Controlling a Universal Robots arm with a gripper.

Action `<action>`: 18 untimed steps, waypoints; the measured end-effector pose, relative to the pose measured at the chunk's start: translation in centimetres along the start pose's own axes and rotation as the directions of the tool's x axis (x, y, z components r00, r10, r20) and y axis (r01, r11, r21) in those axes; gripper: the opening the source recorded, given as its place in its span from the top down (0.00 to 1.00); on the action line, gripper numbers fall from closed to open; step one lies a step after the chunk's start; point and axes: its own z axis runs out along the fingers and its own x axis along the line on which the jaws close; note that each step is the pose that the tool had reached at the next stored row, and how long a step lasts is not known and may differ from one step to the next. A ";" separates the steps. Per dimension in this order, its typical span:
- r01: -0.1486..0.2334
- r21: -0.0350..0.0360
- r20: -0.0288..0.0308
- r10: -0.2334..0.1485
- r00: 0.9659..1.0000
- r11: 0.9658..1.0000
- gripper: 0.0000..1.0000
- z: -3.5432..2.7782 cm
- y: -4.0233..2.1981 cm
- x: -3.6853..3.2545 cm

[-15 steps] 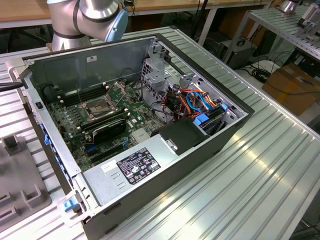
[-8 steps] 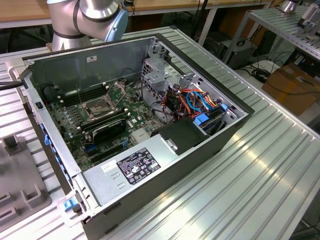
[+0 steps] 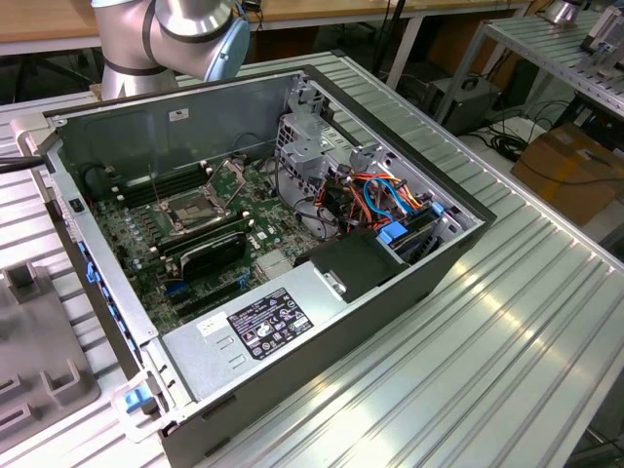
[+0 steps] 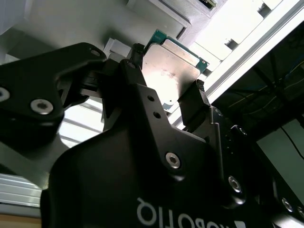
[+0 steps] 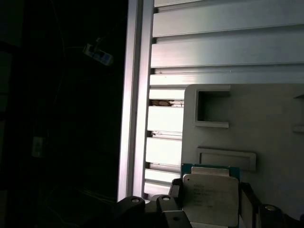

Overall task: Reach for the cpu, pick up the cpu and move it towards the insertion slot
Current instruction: 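Pick up the cpu and move it towards the insertion slot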

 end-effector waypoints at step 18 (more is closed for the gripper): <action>0.000 0.000 -0.008 0.000 1.000 1.000 0.45 -0.71 0.02 0.07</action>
